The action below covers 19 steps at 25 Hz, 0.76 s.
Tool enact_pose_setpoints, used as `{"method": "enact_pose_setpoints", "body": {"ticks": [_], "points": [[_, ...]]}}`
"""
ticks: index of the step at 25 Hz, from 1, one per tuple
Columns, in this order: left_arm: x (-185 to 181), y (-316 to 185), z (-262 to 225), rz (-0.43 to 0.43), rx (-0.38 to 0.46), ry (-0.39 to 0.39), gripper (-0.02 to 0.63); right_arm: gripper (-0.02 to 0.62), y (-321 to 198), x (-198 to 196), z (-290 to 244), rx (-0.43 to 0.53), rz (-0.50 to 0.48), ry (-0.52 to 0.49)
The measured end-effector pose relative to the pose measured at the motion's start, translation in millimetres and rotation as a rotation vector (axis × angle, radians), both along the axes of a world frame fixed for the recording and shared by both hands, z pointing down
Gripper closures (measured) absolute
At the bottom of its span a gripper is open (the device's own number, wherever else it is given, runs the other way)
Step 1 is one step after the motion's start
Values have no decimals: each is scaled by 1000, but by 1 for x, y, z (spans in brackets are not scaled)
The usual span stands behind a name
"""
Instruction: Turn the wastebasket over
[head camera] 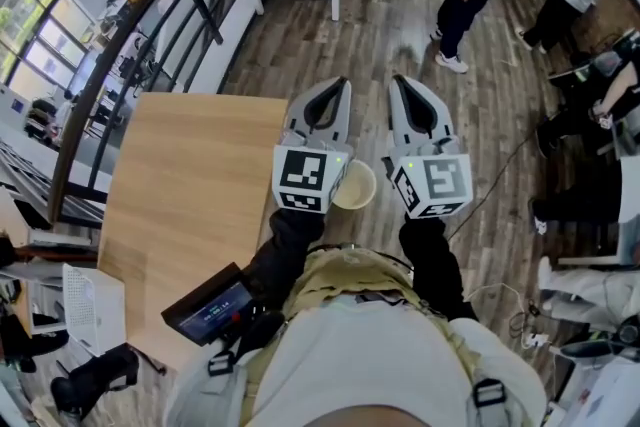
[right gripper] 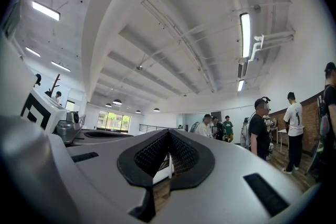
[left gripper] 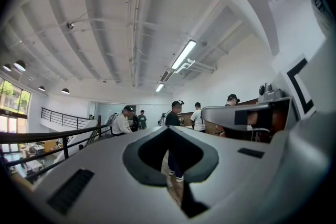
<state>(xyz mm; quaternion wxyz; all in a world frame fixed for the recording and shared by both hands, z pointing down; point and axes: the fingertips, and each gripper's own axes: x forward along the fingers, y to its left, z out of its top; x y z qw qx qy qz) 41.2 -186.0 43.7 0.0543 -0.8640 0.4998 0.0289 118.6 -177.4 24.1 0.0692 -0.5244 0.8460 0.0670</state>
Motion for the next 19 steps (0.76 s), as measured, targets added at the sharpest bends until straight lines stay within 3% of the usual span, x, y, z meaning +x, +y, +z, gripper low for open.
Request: {"method": "enact_pose_setpoints", "body": {"ticks": [19], "points": [[-7,-7,6,-13,-19,3,609,575,-6,-9,1,-7,-11,1]]}}
